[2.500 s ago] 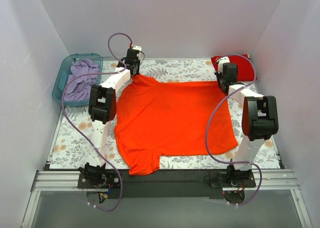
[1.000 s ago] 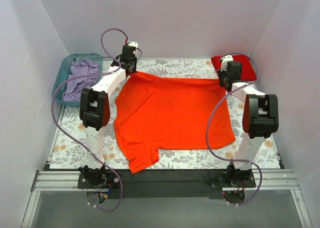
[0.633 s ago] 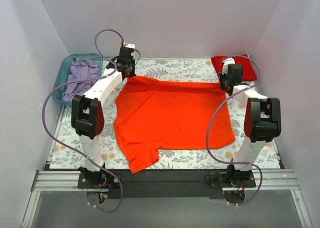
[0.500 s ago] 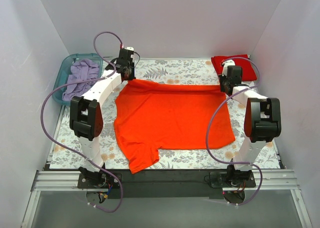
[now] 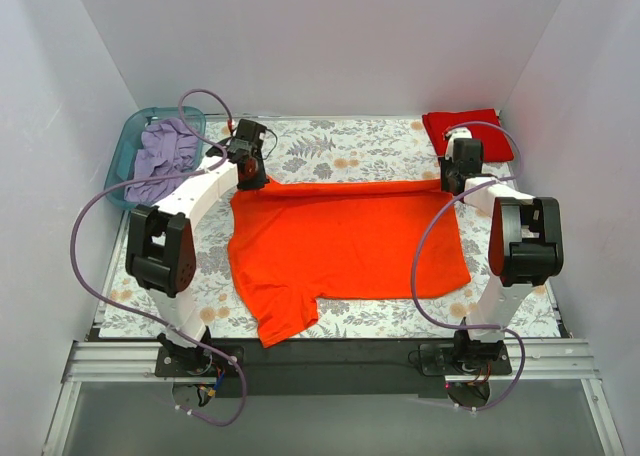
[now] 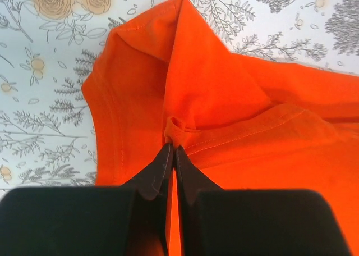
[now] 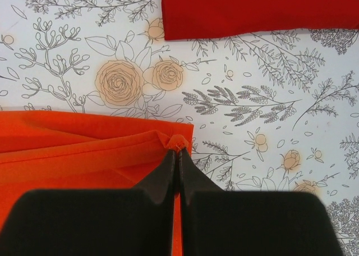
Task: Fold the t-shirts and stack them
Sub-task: Fold the tshirt
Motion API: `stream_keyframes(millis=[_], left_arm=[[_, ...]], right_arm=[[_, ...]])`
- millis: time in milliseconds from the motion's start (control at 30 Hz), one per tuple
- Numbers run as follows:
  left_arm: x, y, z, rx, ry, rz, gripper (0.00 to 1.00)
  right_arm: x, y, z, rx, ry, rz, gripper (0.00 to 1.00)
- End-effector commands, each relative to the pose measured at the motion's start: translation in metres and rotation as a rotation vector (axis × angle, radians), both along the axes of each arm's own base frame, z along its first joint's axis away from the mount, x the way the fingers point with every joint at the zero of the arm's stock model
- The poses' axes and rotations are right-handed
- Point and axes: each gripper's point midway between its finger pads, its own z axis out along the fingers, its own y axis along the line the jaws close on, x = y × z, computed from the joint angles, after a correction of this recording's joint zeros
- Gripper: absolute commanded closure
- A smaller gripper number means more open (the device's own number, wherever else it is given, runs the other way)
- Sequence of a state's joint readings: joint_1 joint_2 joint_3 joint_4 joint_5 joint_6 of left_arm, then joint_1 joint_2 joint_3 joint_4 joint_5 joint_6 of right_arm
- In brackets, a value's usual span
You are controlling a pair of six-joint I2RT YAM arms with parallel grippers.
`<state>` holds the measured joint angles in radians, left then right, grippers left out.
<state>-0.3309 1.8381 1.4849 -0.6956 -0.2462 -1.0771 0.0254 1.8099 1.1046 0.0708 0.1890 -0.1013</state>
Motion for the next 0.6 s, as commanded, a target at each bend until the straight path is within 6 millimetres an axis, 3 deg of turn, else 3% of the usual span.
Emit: stream_keyframes(millis=[0,167,300,400,433,467,500,533,567], left_arm=[[-0.015,-0.01,0.039,-0.114,-0.098,0.033,1.0],[-0.027,-0.007,0.036,-0.113,-0.093,0.028,1.0],[-0.059,-0.021,0.005,-0.199,0.002,0.026,1.0],[-0.068,-0.027,0.002,-0.243,0.007,0.026,1.0],[-0.071,-0.03,0.002,-0.266,0.004,0.036,0.98],[-0.078,-0.032,0.0,-0.285,0.012,0.029,0.96],[-0.079,-0.035,0.011,-0.311,-0.027,0.023,0.93],[-0.08,-0.036,0.016,-0.328,-0.046,0.026,0.82],[-0.083,-0.036,0.019,-0.343,-0.059,0.035,0.79]], right_arm=[[-0.001,-0.008,0.001,0.004,-0.023,-0.049,0.99],[-0.005,-0.006,-0.015,0.012,0.007,-0.046,0.97],[-0.015,-0.003,-0.016,0.029,0.014,-0.039,0.78],[-0.023,0.0,-0.015,0.053,0.015,-0.042,0.69],[-0.026,0.001,-0.008,0.064,-0.001,-0.046,0.65],[-0.035,0.002,-0.013,0.081,0.013,-0.056,0.62],[-0.039,0.003,-0.011,0.083,0.01,-0.053,0.59],[-0.042,0.003,-0.001,0.102,-0.011,-0.069,0.56],[-0.047,0.004,-0.001,0.113,-0.013,-0.083,0.55]])
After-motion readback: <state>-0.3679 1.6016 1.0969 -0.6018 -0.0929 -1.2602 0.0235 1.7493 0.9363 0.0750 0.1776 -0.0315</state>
